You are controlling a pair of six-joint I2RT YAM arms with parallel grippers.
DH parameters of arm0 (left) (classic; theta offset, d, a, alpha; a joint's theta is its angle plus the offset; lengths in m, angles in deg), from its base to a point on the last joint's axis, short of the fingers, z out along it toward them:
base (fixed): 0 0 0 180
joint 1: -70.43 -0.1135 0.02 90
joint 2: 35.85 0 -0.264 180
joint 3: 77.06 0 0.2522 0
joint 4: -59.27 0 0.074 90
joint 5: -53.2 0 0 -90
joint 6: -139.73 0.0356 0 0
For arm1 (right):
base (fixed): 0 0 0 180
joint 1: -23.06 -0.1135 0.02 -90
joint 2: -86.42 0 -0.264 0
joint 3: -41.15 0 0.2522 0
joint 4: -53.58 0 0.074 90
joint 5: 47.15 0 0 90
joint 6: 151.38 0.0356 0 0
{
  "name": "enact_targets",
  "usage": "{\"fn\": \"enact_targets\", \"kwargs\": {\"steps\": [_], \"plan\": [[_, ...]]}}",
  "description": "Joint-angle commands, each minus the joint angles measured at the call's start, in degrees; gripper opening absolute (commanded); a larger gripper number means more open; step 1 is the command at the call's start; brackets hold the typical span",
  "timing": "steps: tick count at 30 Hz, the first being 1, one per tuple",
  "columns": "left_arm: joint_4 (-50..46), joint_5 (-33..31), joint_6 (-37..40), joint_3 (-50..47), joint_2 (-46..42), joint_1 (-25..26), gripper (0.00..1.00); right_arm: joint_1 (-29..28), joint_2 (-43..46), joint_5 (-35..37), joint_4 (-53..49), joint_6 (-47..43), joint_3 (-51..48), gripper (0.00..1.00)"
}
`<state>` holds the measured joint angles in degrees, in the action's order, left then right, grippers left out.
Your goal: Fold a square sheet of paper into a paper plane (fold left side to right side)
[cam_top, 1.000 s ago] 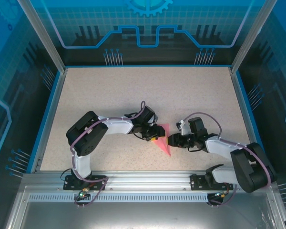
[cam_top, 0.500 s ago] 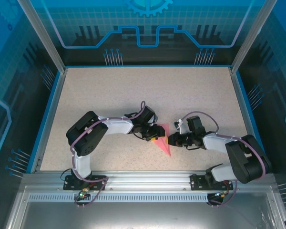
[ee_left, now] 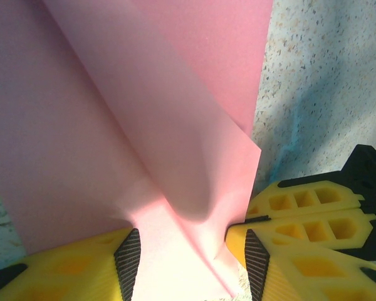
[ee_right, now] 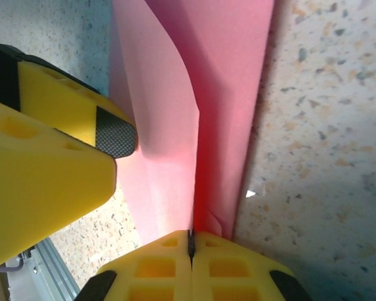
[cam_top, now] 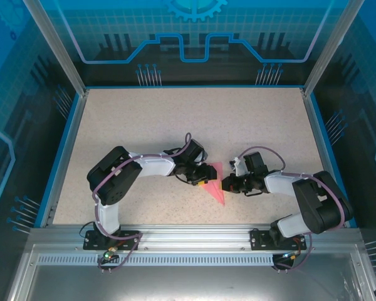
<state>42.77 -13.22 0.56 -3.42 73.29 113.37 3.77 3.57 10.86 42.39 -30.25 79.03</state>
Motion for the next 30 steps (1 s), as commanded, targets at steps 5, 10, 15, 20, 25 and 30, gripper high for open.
{"fn": "enact_targets", "kwargs": {"steps": [5,10,15,20,25,30], "plan": [[-4.6,-2.1,1.5,0.4,1.2,0.5,0.52,0.8,-0.8,1.7,-2.0,0.4,1.5,0.04],[-4.6,-2.2,1.5,0.3,1.0,0.4,0.52,0.8,-0.8,2.3,-3.1,0.6,1.7,0.04],[-4.6,-2.3,1.5,0.3,1.2,0.4,0.52,0.1,0.2,2.4,-3.4,0.6,1.1,0.04],[-4.6,-2.2,1.5,0.3,1.2,0.4,0.53,-0.7,0.3,2.4,-3.5,0.7,0.7,0.04],[-4.5,-2.2,1.5,0.0,1.1,0.4,0.52,-1.0,0.3,2.8,-3.5,1.1,0.5,0.04],[-4.4,-2.3,1.4,-0.1,1.1,0.4,0.53,-1.8,1.1,3.0,-3.7,1.5,0.4,0.04]]}}
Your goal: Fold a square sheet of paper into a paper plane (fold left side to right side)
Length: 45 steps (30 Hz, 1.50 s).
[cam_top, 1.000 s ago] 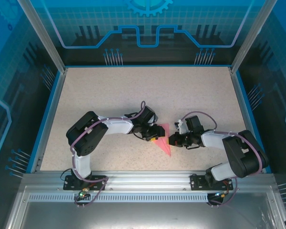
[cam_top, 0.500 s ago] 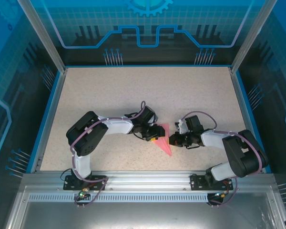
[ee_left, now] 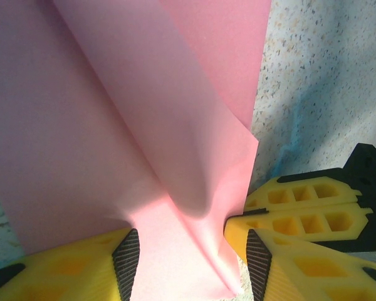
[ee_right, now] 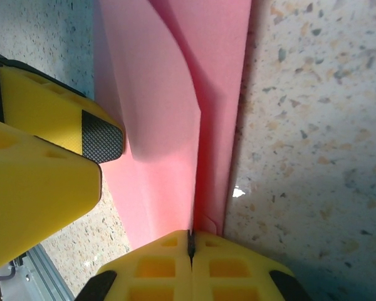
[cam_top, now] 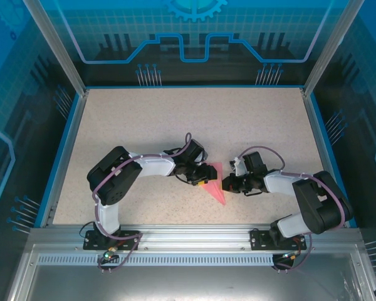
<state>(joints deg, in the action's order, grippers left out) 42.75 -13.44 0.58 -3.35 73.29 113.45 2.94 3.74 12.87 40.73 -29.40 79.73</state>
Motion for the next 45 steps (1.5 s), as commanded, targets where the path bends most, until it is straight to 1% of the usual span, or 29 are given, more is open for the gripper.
{"fn": "enact_targets", "kwargs": {"steps": [1,9,28,33,40,42,45], "plan": [[-4.4,-2.1,1.4,-0.1,1.1,0.3,0.53,-1.1,1.1,1.0,-2.1,0.7,-0.3,0.04],[-4.1,-2.1,1.3,-0.5,0.8,0.4,0.53,-1.7,2.3,2.5,-3.1,0.8,-0.2,0.04],[-4.1,-2.1,1.4,-0.7,-0.1,0.3,0.53,-2.3,-1.8,3.7,-4.1,0.7,0.5,0.04],[-6.6,-3.0,2.6,0.8,-2.3,0.3,0.53,-2.3,-2.6,5.3,-7.6,0.5,1.3,0.04],[-11.3,-4.7,4.9,3.7,-6.3,0.3,0.53,-2.4,-3.6,6.5,-9.1,0.3,1.7,0.04],[-11.0,-3.6,4.8,4.1,-6.2,0.3,0.49,-2.6,-3.6,6.9,-9.5,0.3,1.9,0.04],[-10.2,-1.2,4.9,5.7,-4.3,0.9,0.36,-2.9,-3.7,7.5,-9.9,0.1,2.2,0.04]]}}
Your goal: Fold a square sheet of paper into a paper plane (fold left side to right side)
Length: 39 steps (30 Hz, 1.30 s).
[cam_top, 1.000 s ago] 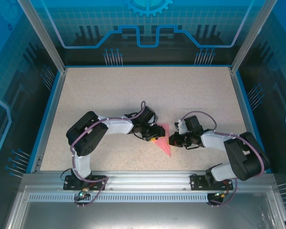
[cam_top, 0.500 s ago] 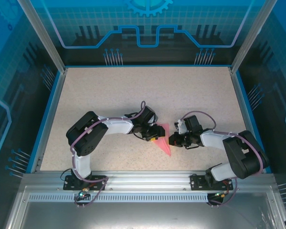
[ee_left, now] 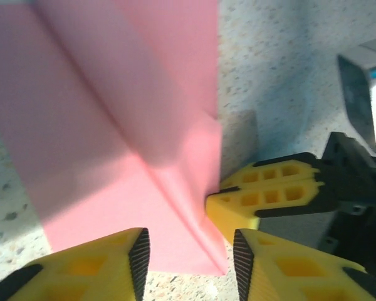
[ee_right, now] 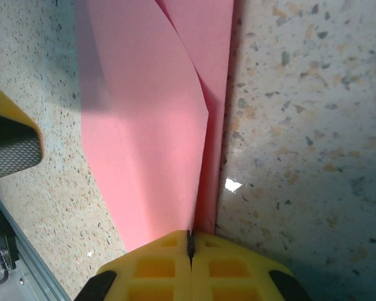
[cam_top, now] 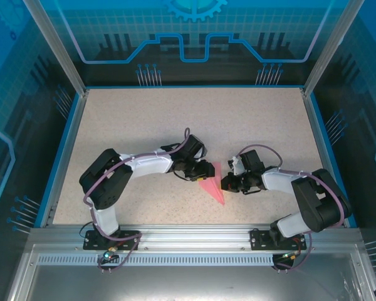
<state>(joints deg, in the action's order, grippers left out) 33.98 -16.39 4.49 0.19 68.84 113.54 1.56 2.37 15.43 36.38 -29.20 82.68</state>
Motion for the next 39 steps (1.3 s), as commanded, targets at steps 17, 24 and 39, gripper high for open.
{"fn": "enact_targets", "kwargs": {"steps": [17,24,39], "plan": [[-3.8,1.0,2.1,9.2,10.9,2.2,0.24,-2.3,-2.4,5.8,-6.6,-0.4,-0.2,0.04],[-4.2,-0.4,2.0,7.0,11.9,2.2,0.25,-2.3,-0.8,5.8,-7.0,-0.9,-0.2,0.07],[-2.4,-1.2,1.2,2.3,12.0,2.2,0.24,-1.4,18.1,-0.6,-11.2,-2.7,-1.3,0.35]]}}
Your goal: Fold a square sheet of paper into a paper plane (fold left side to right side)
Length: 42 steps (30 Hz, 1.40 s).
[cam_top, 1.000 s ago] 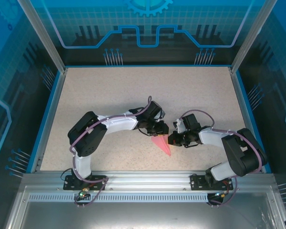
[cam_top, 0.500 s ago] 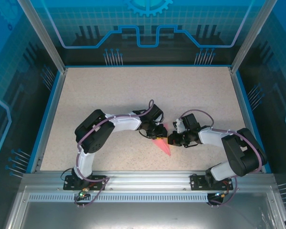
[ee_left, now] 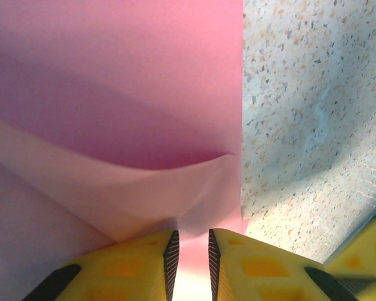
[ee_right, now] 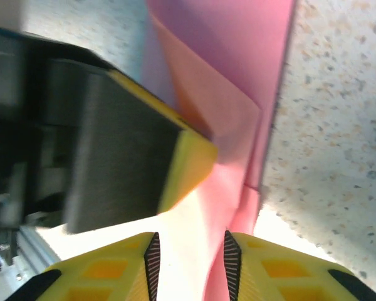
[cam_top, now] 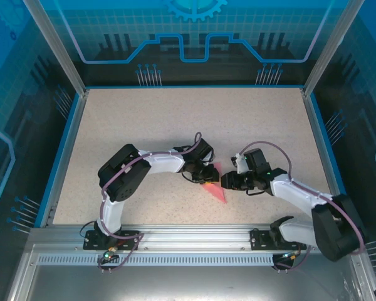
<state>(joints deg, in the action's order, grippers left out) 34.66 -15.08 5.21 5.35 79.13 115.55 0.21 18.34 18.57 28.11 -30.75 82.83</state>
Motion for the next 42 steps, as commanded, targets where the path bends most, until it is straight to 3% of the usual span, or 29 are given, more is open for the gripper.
{"fn": "enact_targets", "kwargs": {"steps": [1,4,11,24,42], "plan": [[-3.1,-2.6,0.4,-2.9,1.7,0.1,0.25,-0.1,2.5,-5.7,-2.2,-0.8,-1.8,0.34],[-3.1,-2.7,0.6,-3.0,1.4,0.1,0.25,-0.7,1.5,-10.4,0.7,1.0,-2.9,0.26],[-3.1,-2.8,0.5,-3.0,1.3,0.1,0.25,-2.0,-5.1,-11.5,2.5,0.9,-2.4,0.20],[-3.4,-3.1,0.7,-2.9,1.2,0.1,0.25,-3.8,-11.0,-7.9,-2.4,-1.0,-1.0,0.18],[-4.1,-3.6,1.2,-2.7,1.6,0.2,0.26,-4.3,-11.4,-4.9,-8.0,-2.0,-1.4,0.16]]}}
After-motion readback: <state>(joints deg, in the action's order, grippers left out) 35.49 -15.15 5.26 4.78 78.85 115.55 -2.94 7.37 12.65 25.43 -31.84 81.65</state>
